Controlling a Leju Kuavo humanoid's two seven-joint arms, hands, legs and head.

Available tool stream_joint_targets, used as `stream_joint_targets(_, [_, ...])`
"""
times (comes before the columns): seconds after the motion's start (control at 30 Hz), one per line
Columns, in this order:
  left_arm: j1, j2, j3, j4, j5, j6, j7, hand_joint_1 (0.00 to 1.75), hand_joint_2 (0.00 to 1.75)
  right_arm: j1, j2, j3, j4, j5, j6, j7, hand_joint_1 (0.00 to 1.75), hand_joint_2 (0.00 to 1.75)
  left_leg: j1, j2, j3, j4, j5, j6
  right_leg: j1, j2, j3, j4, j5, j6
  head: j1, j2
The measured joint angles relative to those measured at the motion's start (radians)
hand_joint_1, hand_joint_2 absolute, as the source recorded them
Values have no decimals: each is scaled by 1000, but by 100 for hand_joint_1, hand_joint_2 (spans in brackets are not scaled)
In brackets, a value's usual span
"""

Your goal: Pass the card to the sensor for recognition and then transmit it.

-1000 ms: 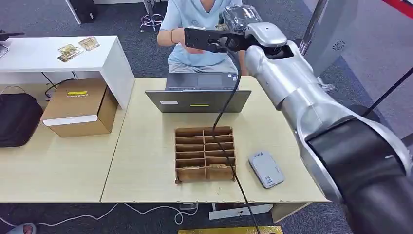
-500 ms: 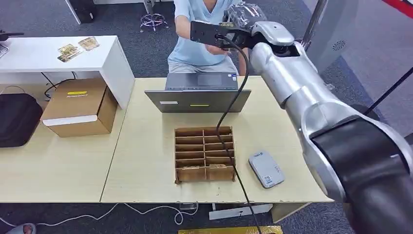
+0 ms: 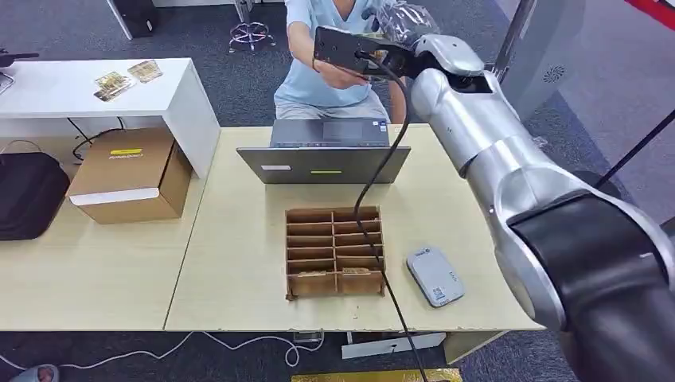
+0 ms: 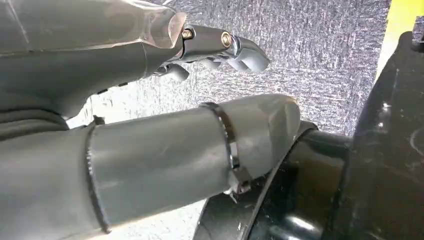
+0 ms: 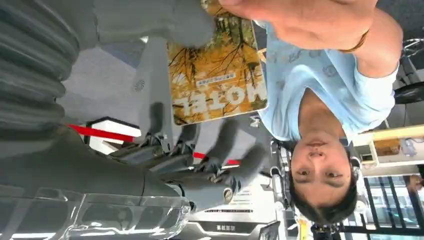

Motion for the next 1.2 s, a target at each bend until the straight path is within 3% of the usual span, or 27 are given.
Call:
stream_joint_targets(0.07, [0,0,8,0,0,4,0,0,0,1,-2,-8,-2,2,-29,-7,0,175,0,0,0,0,0,0,0,0,0,0,0,0,0,0])
stream_joint_targets(0.17, [2,0,18,0,-5,7,0,0,0,5,-9,-26,-15,24,-142,-9,0,175,0,0,0,0,0,0,0,0,0,0,0,0,0,0])
stream_joint_targets(0.27, [5,0,27,0,-8,9,2,0,0,16,-23,-51,-38,41,-292,-17,0,175,0,0,0,0,0,0,0,0,0,0,0,0,0,0])
stream_joint_targets(0.37, [6,0,44,0,-9,10,16,0,0,43,-42,-115,-69,0,-512,-8,0,175,0,0,0,0,0,0,0,0,0,0,0,0,0,0])
stream_joint_targets(0.47, [8,0,58,0,-15,11,18,0,0,68,-62,-196,-78,-27,-640,-15,0,175,0,0,0,0,0,0,0,0,0,-1,0,0,0,0])
stream_joint_targets(0.6, [19,-2,82,0,-13,26,18,0,0,113,-90,-314,-89,-94,-779,-147,0,175,-1,0,0,0,0,0,0,0,0,-1,0,0,0,0])
stream_joint_targets(0.67, [27,-2,94,0,-8,33,17,0,0,133,-103,-347,-98,-99,-792,-203,0,175,-1,2,0,0,0,0,-1,2,0,-1,1,0,0,0])
stream_joint_targets(0.73, [33,-2,110,0,5,43,16,0,0,178,-105,-389,-153,-165,-795,-328,0,175,-1,3,1,0,0,0,-1,3,-1,-1,1,0,0,0])
stream_joint_targets(0.8, [39,-4,126,0,15,54,14,0,0,239,-104,-441,-234,-339,-735,-463,0,175,0,0,0,0,0,0,-1,1,0,-1,1,0,0,0])
stream_joint_targets(0.83, [44,-5,137,0,21,61,14,0,0,288,-101,-468,-315,-486,-659,-506,0,175,1,-2,0,0,0,0,0,-1,1,-1,0,0,0,0])
stream_joint_targets(0.87, [51,-5,145,0,22,64,13,0,0,337,-98,-485,-387,-609,-590,-509,0,175,1,-2,0,0,0,0,0,-1,1,-1,0,0,0,0])
stream_joint_targets(1.0, [70,-5,176,0,23,77,-7,0,0,565,-99,-510,-692,-1205,-264,-456,0,175,1,-4,-1,0,-1,-1,1,-4,0,-1,-1,-1,0,0])
stream_joint_targets(1.03, [74,-5,184,0,23,77,-8,0,0,633,-105,-514,-770,-1411,-140,-410,0,175,1,-3,-1,0,-1,-1,1,-3,0,-2,-1,-1,0,0])
stream_joint_targets(1.1, [76,-5,197,0,23,74,-8,0,0,773,-125,-521,-898,-1700,56,-366,0,175,1,-3,-1,0,-2,1,2,-4,0,-3,-1,0,0,0])
stream_joint_targets(1.13, [79,-6,205,0,24,74,-8,0,0,848,-132,-529,-968,-1791,124,-365,0,175,1,-4,-1,0,-3,1,2,-4,1,-3,-2,1,1,0])
stream_joint_targets(1.2, [84,-6,216,0,27,74,-7,0,0,978,-135,-540,-1063,-1830,197,-365,0,175,1,-4,-2,0,-4,1,2,-5,0,-3,-3,1,0,0])
